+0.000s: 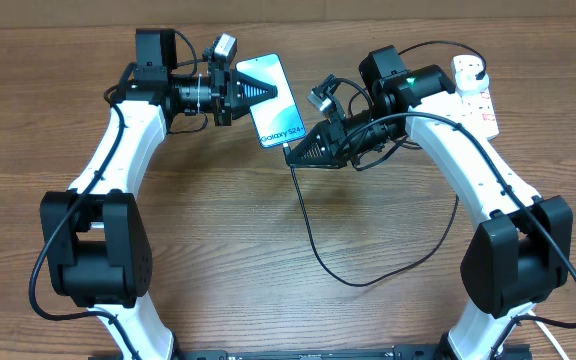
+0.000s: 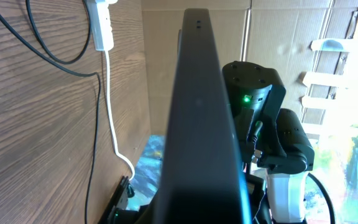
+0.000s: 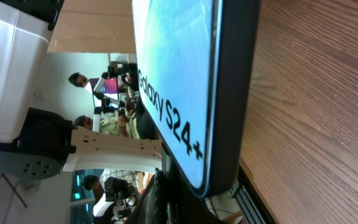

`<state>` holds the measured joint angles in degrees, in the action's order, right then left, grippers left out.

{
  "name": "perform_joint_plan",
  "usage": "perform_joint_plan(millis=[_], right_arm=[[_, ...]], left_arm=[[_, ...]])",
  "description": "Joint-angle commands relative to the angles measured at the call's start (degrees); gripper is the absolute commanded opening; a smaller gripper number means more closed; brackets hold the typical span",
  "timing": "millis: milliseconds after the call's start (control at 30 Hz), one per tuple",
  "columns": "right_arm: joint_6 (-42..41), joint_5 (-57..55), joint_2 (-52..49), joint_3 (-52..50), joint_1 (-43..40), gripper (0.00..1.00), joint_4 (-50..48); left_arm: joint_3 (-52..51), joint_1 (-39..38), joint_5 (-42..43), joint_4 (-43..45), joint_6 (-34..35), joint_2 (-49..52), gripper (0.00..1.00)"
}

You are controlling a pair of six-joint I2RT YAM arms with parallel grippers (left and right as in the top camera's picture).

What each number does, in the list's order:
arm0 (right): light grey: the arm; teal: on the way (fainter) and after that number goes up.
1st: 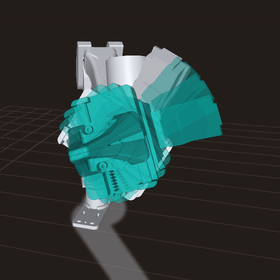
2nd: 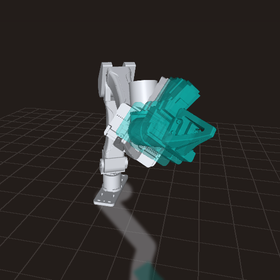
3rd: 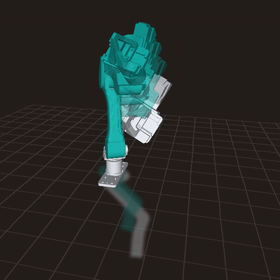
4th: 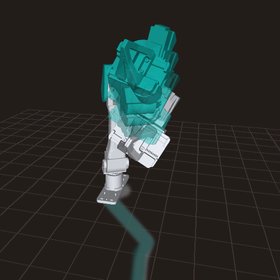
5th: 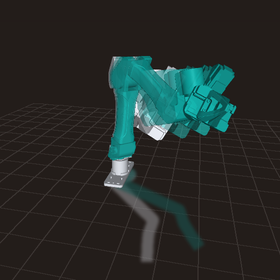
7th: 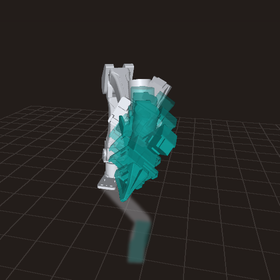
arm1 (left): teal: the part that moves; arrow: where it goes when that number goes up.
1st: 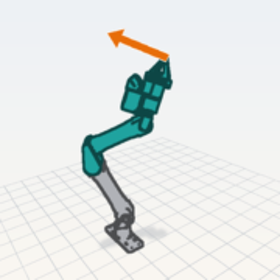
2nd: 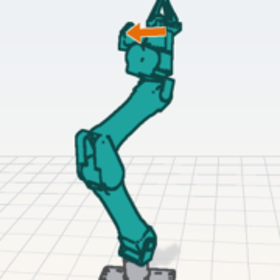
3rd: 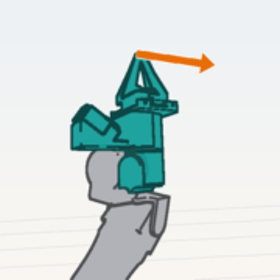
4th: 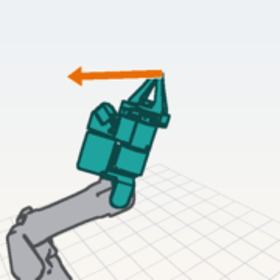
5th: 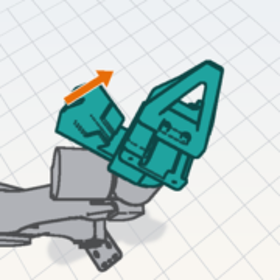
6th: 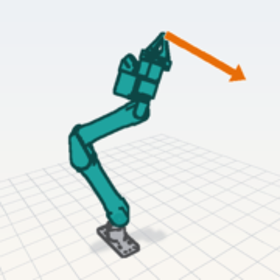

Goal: Plug charger to phone and switch on socket

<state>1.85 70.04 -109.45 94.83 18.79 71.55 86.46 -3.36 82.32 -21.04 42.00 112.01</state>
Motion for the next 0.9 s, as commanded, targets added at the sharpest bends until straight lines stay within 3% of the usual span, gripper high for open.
perform_joint_plan(millis=[0, 867], right_arm=[[-0.2, 0.3, 2.1, 1.6, -0.3, 0.04, -0.8], [-0.2, 0.6, 2.1, 1.6, -0.3, 0.04, -0.7]], left_arm=[[0.3, -0.4, 4.3, 0.1, 0.2, 0.0, 0.04], [0.3, -0.4, 4.1, 0.1, -0.9, 0.0, 0.04]])
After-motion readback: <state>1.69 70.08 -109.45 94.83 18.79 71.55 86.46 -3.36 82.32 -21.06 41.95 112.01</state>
